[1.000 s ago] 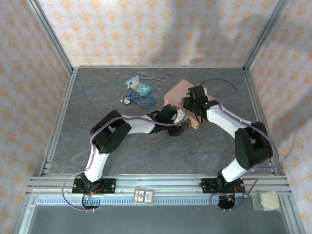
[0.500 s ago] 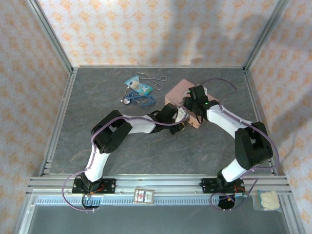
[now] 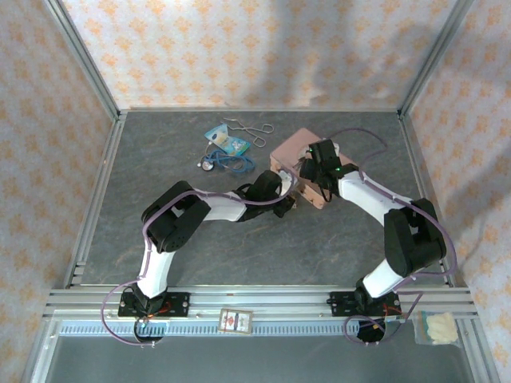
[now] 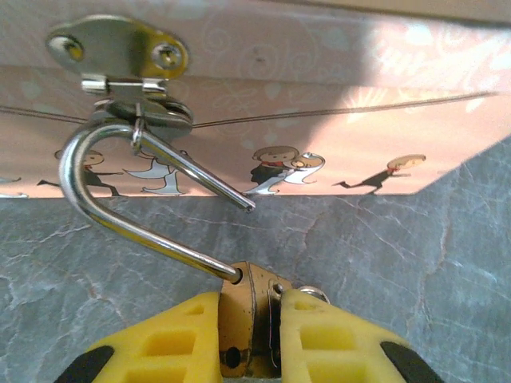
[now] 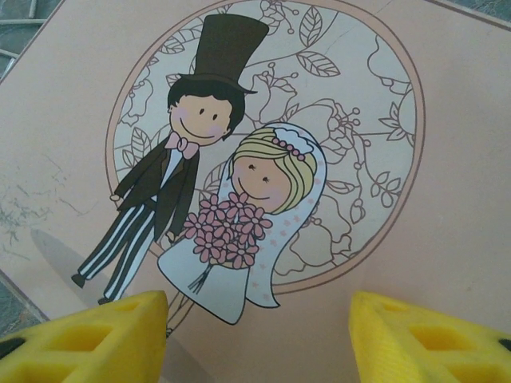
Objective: Unlock the padlock with the key
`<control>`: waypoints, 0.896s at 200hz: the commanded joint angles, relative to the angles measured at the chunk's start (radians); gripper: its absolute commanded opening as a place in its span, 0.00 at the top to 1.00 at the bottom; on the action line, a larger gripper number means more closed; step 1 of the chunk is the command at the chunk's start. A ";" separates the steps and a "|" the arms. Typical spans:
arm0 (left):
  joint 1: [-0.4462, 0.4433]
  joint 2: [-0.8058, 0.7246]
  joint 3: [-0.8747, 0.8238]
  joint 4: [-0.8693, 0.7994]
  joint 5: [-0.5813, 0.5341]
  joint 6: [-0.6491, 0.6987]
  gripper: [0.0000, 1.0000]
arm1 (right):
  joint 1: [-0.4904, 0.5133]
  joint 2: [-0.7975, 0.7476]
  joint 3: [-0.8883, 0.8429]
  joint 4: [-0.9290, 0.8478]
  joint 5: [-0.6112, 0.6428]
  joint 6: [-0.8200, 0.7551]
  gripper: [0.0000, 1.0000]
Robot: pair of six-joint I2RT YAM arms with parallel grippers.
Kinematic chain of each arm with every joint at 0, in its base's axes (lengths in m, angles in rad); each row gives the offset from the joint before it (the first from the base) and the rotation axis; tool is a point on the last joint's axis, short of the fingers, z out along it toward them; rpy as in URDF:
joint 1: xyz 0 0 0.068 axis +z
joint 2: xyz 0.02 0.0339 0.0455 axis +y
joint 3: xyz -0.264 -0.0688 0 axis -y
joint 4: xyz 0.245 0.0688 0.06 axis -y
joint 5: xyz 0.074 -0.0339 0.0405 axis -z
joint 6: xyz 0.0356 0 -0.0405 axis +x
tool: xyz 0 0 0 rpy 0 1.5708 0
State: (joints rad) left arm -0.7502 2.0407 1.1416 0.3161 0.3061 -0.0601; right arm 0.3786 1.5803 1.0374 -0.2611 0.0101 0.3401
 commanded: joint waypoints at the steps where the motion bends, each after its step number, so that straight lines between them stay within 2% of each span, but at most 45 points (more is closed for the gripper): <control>1: 0.030 -0.026 -0.015 0.048 -0.035 -0.066 0.86 | -0.007 0.010 0.000 -0.011 0.018 -0.001 0.39; 32: 0.055 -0.034 -0.030 0.113 0.041 -0.154 0.86 | -0.008 0.008 0.001 -0.013 0.022 -0.003 0.39; 77: 0.058 -0.024 -0.086 0.333 0.188 -0.396 0.89 | -0.009 0.012 0.000 -0.013 0.024 -0.006 0.39; 102: 0.060 -0.034 -0.115 0.400 0.183 -0.472 0.91 | -0.007 0.013 -0.002 -0.013 0.019 -0.008 0.39; 135: 0.081 -0.012 -0.128 0.475 0.179 -0.613 1.00 | -0.009 0.007 -0.005 -0.009 0.018 -0.006 0.39; 179: 0.086 -0.005 -0.146 0.517 0.103 -0.730 1.00 | -0.008 0.006 -0.014 -0.008 0.021 -0.007 0.39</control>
State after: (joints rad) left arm -0.6777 2.0407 1.0000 0.7193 0.4603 -0.6891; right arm 0.3786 1.5806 1.0374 -0.2604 0.0101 0.3397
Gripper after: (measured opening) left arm 0.080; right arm 0.613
